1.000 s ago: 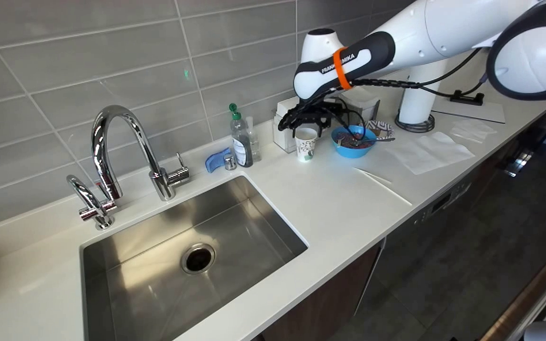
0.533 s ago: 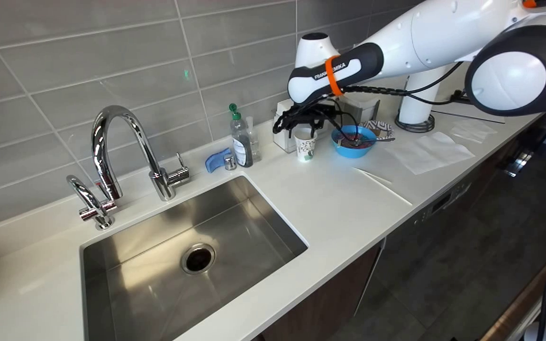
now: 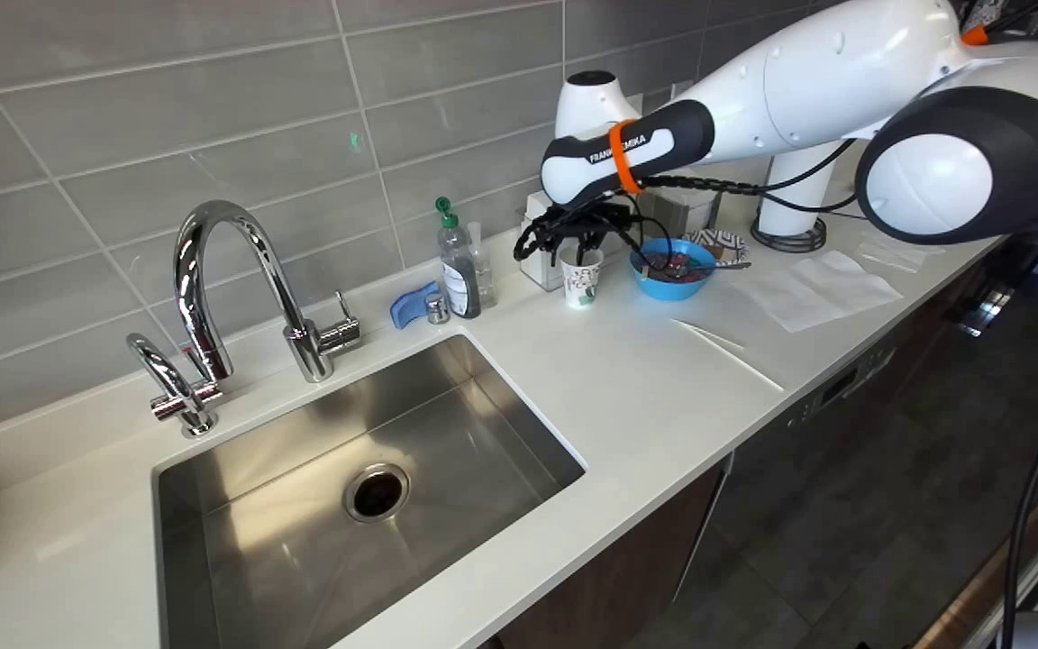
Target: Pour the cup's contents into the bowl
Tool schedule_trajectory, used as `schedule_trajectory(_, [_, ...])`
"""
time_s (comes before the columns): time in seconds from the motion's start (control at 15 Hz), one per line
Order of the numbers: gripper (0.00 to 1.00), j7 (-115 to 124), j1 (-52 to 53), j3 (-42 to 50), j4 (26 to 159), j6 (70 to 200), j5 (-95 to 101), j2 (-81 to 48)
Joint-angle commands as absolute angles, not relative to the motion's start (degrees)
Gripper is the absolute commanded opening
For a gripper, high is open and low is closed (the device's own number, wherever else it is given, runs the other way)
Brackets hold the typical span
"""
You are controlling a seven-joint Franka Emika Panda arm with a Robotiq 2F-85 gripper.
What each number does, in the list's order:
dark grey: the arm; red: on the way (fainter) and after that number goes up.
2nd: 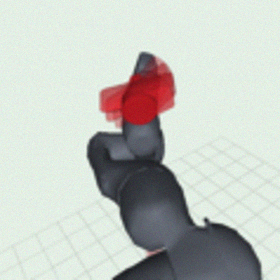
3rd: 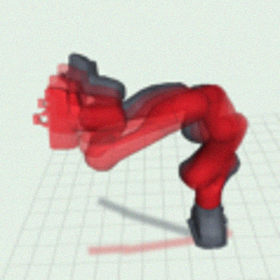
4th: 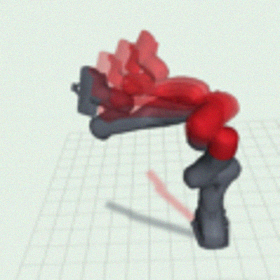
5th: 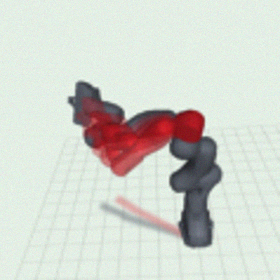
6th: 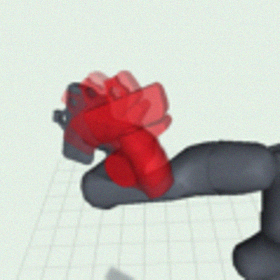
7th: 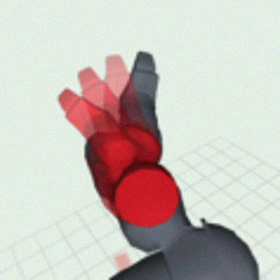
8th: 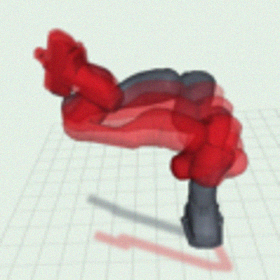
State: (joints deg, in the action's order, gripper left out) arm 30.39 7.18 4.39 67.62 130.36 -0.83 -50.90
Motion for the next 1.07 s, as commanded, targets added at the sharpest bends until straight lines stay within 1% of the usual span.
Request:
schedule_trajectory(0.0, [0.43,30.36,7.98,5.3,64.36,130.73,-0.36,-53.85])
schedule_trajectory(0.07, [0.37,30.31,8.06,5.37,64.11,130.67,-0.29,-54.11])
schedule_trajectory(0.13, [0.25,30.31,8.11,5.45,63.85,130.66,-0.23,-54.38])
schedule_trajectory(0.27, [0.27,30.31,8.25,5.65,63.56,130.56,-0.12,-54.8])
schedule_trajectory(0.33, [0.18,30.35,8.35,5.82,63.52,130.6,0.0,-54.93])
schedule_trajectory(0.4, [0.13,30.35,8.41,5.89,63.51,130.58,0.06,-55.0])
schedule_trajectory(0.47, [0.11,30.32,8.46,5.97,63.46,130.57,0.17,-55.07])
schedule_trajectory(0.53, [0.0,29.95,8.53,6.07,63.43,130.58,0.41,-55.11])
schedule_trajectory(0.67, [0.0,29.52,8.67,6.4,63.75,130.12,1.13,-54.55])
schedule_trajectory(0.73, [0.02,29.35,8.67,6.35,64.02,129.82,1.16,-54.12])
schedule_trajectory(1.0, [0.01,29.73,8.49,5.59,66.47,126.6,0.09,-50.6])
